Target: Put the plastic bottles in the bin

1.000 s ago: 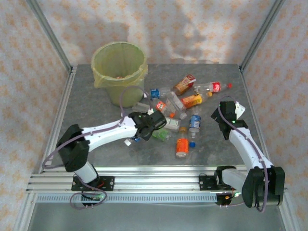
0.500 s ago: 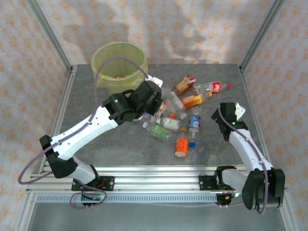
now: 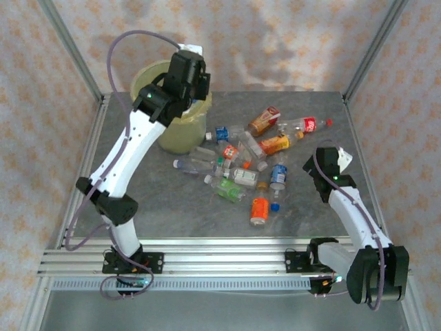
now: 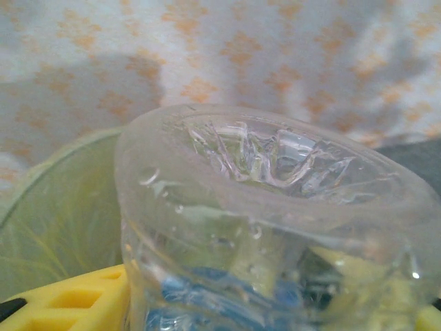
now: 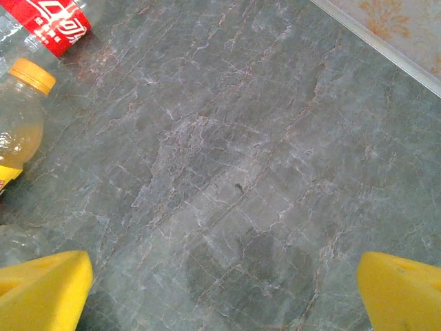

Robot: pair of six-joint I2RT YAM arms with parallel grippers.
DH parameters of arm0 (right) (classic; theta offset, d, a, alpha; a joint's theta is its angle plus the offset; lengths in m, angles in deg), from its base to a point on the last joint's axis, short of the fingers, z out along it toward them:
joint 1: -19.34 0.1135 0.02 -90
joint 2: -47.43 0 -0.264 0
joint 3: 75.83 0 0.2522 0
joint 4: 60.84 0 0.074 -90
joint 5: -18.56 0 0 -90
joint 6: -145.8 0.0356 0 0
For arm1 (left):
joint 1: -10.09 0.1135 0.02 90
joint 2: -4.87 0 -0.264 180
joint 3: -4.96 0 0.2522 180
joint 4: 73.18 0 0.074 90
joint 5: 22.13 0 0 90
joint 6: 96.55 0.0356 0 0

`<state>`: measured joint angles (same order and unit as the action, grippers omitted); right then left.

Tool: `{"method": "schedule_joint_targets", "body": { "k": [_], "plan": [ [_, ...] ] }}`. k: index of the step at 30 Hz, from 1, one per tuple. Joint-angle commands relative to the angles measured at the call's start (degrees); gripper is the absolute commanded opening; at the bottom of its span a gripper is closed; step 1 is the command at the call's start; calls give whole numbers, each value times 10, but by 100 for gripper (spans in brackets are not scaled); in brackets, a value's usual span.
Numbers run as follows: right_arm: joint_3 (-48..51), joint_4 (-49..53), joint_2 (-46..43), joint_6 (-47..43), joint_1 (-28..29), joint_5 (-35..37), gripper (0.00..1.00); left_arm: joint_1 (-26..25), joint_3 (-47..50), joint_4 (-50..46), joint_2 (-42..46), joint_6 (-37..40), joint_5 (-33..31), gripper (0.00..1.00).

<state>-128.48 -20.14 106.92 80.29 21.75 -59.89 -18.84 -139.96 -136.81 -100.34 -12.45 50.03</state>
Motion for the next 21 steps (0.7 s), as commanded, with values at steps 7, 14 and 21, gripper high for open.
{"method": "schedule_joint_targets", "body": {
  "k": [7,14,21],
  "plan": [
    [0,35,-20,8,-5,3,99,113,-135,-43,-125,-6,69,46],
    [-9,45,-24,7,-5,5,99,167,-142,-60,-189,-35,140,46],
    [-7,45,-23,9,-5,5,99,174,-139,-82,-237,-35,159,47]
  ]
}}
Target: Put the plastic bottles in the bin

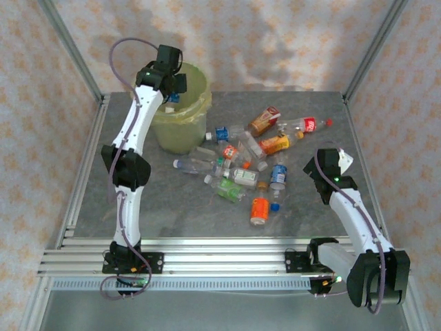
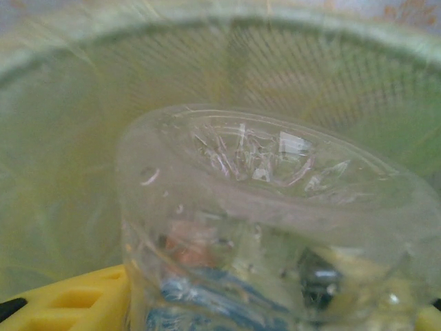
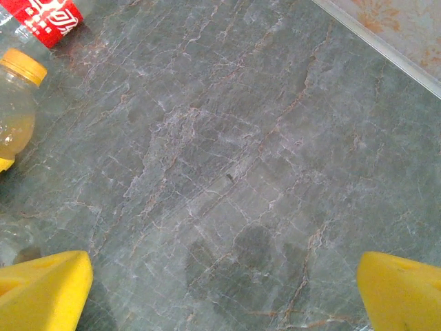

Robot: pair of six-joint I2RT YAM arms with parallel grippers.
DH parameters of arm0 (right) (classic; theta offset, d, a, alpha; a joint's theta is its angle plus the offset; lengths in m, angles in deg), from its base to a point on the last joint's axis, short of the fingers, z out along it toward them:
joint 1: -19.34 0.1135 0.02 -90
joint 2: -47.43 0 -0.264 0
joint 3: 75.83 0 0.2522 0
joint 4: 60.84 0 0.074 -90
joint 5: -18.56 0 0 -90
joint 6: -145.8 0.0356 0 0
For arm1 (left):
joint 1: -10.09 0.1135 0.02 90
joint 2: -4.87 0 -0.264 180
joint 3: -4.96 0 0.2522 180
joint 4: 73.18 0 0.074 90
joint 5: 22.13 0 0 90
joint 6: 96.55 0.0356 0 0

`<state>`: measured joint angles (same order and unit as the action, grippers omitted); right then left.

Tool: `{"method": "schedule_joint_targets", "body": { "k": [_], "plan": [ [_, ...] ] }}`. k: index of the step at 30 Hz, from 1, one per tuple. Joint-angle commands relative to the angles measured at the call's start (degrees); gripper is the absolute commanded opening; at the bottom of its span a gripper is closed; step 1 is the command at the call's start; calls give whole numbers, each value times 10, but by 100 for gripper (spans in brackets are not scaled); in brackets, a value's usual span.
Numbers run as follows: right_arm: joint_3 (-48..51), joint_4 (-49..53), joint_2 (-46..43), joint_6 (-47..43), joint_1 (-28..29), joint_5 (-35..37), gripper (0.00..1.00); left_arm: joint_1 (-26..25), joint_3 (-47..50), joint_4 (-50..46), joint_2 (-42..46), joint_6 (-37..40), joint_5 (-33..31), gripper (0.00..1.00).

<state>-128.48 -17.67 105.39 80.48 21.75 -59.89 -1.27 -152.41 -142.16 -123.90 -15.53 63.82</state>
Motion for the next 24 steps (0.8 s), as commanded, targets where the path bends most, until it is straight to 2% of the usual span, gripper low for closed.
{"method": "schedule_joint_targets", "body": {
  "k": [1,15,19,24],
  "plan": [
    [-8,21,-7,8,-5,4,99,-2,-13,-31,-8,-5,24,47],
    [0,14,-4,9,-5,4,99,-2,53,-31,-40,-14,38,54],
    [2,13,-1,9,-5,4,99,-2,54,-33,-51,-16,40,65],
    [3,13,1,8,-5,5,99,-2,55,-34,-51,-21,34,86]
  ]
}}
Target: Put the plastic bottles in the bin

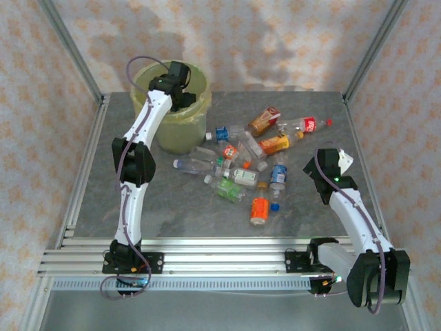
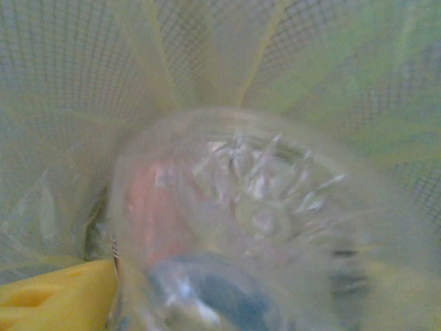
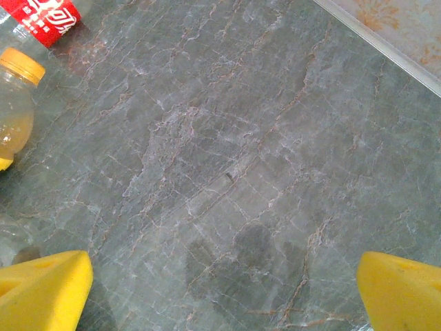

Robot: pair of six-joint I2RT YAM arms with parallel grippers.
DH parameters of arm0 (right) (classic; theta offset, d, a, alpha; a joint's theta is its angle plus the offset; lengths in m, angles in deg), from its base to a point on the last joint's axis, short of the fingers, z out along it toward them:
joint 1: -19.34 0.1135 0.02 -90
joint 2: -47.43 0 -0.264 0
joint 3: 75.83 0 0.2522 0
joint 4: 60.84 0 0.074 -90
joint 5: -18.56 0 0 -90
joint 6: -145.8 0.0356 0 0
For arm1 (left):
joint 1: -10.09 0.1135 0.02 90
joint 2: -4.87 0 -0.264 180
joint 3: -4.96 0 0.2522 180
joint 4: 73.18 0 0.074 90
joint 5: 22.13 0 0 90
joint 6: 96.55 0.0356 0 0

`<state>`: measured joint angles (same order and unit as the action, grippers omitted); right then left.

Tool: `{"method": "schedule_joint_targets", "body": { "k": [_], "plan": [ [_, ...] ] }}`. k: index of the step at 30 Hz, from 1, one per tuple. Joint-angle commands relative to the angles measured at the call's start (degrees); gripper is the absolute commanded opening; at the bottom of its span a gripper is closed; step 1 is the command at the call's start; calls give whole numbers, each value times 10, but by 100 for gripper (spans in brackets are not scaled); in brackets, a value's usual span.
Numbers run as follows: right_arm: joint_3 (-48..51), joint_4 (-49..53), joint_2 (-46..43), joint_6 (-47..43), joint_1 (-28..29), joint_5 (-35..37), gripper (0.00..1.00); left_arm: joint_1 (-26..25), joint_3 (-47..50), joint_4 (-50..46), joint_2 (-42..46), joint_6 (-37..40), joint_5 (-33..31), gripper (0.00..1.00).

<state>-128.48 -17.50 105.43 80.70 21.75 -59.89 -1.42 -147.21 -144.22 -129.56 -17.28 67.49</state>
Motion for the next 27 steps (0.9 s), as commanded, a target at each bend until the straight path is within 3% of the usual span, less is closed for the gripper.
{"method": "schedule_joint_targets", "body": {
  "k": [1,7,19,27],
  "plan": [
    [3,10,0,5,-5,6,99,-1,2,-14,7,-4,-2,88],
    [3,8,0,6,-5,5,99,-1,-2,-15,22,-1,-9,98],
    [-2,7,8,8,-5,2,99,-4,6,-16,125,-15,-18,97],
    [-3,5,12,9,-5,-2,99,-40,58,-3,224,-6,-55,97]
  ]
}}
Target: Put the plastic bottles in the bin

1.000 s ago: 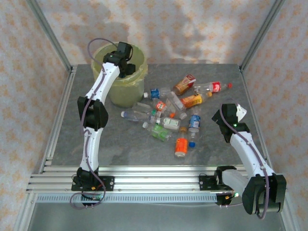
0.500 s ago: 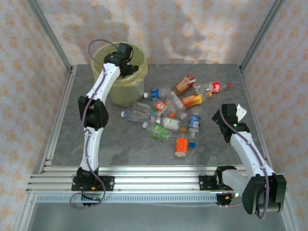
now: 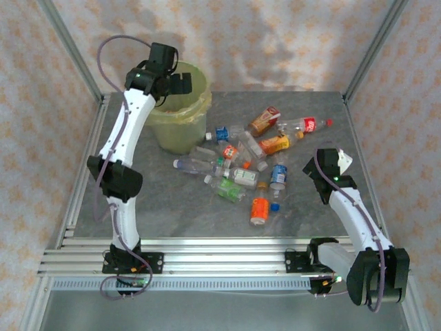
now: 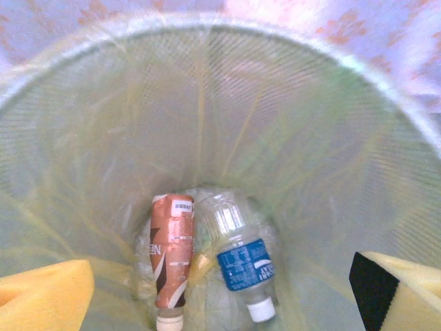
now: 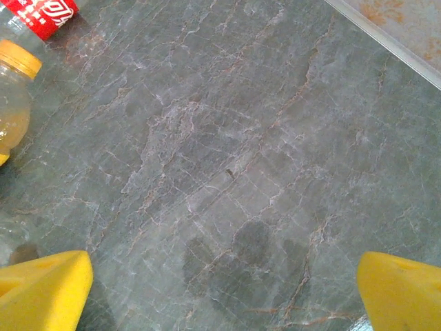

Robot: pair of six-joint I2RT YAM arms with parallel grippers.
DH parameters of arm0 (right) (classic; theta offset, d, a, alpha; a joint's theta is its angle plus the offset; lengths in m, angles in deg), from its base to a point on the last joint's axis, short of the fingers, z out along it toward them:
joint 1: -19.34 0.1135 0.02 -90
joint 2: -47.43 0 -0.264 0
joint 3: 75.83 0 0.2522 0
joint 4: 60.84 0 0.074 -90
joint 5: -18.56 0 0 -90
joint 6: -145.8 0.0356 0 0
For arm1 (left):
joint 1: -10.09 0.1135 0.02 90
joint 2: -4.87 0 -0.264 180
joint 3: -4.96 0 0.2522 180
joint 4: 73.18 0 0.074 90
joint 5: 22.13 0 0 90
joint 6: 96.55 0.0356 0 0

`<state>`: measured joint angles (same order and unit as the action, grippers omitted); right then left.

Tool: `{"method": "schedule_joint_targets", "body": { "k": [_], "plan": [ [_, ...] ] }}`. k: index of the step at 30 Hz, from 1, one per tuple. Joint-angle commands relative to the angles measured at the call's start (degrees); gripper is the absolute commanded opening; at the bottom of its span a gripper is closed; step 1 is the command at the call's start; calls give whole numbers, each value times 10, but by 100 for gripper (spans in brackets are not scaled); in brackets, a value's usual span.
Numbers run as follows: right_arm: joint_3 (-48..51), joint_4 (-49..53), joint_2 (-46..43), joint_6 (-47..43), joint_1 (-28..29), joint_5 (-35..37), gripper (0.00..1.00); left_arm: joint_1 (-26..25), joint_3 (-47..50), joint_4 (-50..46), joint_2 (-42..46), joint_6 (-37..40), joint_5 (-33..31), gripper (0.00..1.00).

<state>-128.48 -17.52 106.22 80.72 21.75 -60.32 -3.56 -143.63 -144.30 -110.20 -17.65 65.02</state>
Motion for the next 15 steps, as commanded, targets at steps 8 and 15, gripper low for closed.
{"method": "schedule_joint_targets", "body": {
  "k": [8,15],
  "plan": [
    [-6,3,8,5,-5,-7,99,-114,169,42,183,-17,-125,97],
    [-12,6,7,6,-3,-35,99,-174,348,105,325,-88,-149,93]
  ]
}}
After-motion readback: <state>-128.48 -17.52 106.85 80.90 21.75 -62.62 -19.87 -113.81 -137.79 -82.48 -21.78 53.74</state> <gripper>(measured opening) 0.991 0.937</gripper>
